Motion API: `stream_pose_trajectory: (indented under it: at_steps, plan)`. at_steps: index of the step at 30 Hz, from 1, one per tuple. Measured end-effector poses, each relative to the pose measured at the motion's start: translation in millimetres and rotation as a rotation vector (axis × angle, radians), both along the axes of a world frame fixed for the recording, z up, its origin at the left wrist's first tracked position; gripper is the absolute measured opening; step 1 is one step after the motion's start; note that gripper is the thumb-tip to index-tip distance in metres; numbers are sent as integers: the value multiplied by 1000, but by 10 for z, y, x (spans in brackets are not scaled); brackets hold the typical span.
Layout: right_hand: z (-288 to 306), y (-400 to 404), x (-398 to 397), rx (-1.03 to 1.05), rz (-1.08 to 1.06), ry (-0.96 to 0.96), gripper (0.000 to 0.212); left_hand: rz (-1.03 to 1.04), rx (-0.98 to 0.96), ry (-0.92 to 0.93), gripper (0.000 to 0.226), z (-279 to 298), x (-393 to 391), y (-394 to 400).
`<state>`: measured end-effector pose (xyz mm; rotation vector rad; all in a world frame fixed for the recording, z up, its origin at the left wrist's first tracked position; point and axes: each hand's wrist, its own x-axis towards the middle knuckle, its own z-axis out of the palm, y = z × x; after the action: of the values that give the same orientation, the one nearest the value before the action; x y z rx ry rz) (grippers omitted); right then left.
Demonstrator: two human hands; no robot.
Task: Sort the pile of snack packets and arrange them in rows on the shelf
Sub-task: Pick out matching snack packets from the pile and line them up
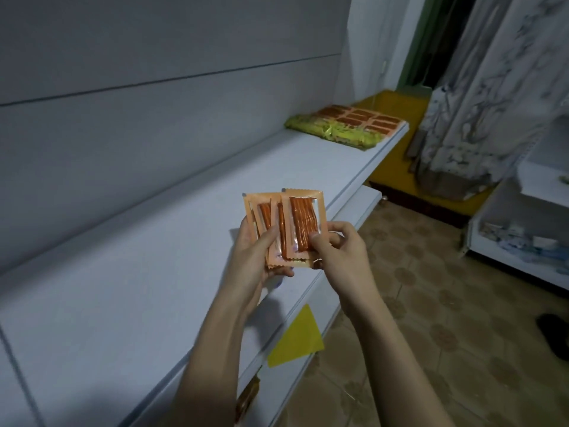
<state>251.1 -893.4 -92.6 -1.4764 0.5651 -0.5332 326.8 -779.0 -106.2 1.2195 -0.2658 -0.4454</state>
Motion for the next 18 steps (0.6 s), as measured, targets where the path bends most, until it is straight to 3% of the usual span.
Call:
stream_pose_trajectory:
  at_steps: [5, 18]
  plan:
    - [-85, -861, 167, 18, 16, -16, 12, -26, 77, -44, 24, -85, 243, -845]
    - [132, -3436, 558, -45, 128, -3, 18, -2, 39, -45, 34, 172, 511, -3238]
